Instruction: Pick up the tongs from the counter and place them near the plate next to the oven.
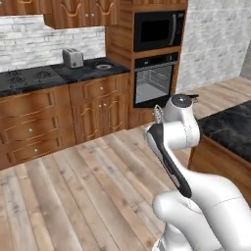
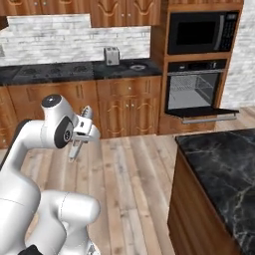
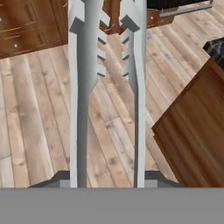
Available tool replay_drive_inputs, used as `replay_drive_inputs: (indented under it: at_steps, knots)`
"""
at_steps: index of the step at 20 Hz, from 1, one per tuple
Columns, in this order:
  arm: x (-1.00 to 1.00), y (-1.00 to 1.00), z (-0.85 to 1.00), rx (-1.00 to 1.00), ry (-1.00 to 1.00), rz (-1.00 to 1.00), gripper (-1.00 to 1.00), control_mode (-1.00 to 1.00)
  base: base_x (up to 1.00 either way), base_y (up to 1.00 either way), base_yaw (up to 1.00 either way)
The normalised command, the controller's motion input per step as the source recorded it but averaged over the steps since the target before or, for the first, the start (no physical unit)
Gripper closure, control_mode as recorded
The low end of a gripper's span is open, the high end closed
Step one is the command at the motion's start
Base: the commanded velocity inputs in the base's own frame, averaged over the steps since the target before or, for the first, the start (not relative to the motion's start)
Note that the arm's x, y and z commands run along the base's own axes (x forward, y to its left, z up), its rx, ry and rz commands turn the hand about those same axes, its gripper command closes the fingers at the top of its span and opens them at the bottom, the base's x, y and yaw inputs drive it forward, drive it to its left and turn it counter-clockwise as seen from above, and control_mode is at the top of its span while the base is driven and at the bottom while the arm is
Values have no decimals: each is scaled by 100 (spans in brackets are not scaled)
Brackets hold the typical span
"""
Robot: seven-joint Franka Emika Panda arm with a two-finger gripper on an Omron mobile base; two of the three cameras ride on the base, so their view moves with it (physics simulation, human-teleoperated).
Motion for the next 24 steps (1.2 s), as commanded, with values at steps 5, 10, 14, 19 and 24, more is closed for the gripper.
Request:
replay_drive_inputs:
  at_steps: [5, 10, 14, 19, 24]
  knots:
    - [0, 0, 0, 0, 0, 0, 100, 100, 100, 19, 7]
    - [0, 0, 0, 0, 0, 0, 100, 100, 100, 0, 16]
    - [0, 0, 0, 0, 0, 0, 100, 100, 100, 0, 21]
    - [0, 0, 0, 0, 0, 0, 100, 100, 100, -4, 17]
    - [0, 0, 0, 0, 0, 0, 100, 100, 100, -37, 11]
